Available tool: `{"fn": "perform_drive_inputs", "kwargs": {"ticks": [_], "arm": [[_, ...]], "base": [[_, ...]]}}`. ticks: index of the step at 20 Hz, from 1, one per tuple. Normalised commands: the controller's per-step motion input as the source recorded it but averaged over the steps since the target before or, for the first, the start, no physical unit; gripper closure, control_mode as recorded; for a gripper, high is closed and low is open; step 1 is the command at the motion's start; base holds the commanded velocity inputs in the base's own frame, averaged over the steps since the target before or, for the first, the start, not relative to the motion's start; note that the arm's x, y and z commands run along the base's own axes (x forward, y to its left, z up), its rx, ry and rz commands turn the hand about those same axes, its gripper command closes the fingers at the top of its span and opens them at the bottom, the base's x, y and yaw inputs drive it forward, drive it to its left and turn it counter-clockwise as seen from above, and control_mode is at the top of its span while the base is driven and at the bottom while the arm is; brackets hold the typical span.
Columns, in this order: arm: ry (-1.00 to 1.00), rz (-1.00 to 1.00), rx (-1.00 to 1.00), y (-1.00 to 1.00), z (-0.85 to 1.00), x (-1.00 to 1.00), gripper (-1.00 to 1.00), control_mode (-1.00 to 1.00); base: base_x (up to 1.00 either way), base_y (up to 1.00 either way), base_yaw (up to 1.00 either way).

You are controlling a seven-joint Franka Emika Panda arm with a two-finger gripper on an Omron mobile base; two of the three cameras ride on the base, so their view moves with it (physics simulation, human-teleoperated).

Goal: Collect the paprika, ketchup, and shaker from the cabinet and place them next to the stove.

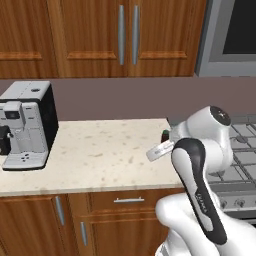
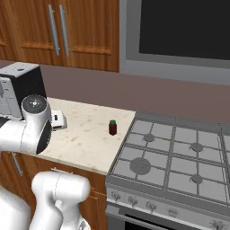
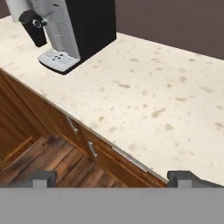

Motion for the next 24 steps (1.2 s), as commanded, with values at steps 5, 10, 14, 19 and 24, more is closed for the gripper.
{"fn": "perform_drive_inputs", "kwargs": {"ticks": [5,10,14,19,24], "arm": [[0.08,-0.01,-0.08,0.18,-0.28,-0.03,-1.00,-1.00],[0.00,0.00,-0.05,0.16,-0.17,-0.32,-1.00,-1.00],[0.00,0.00,-0.10,0.65,-0.20,-0.60,-1.00,-1.00],[0.00,0.00,0.00,0.00,0.00,0.00,-1.00,1.00],[0.00,0.00,0.00,0.00,0.00,0.00,-1.00,1.00]], "base": [[0.00,0.00,0.00],[0.00,0.00,0.00],[0.00,0.00,0.00],[-0.59,0.91,0.10],[-0.58,0.76,0.33]]}}
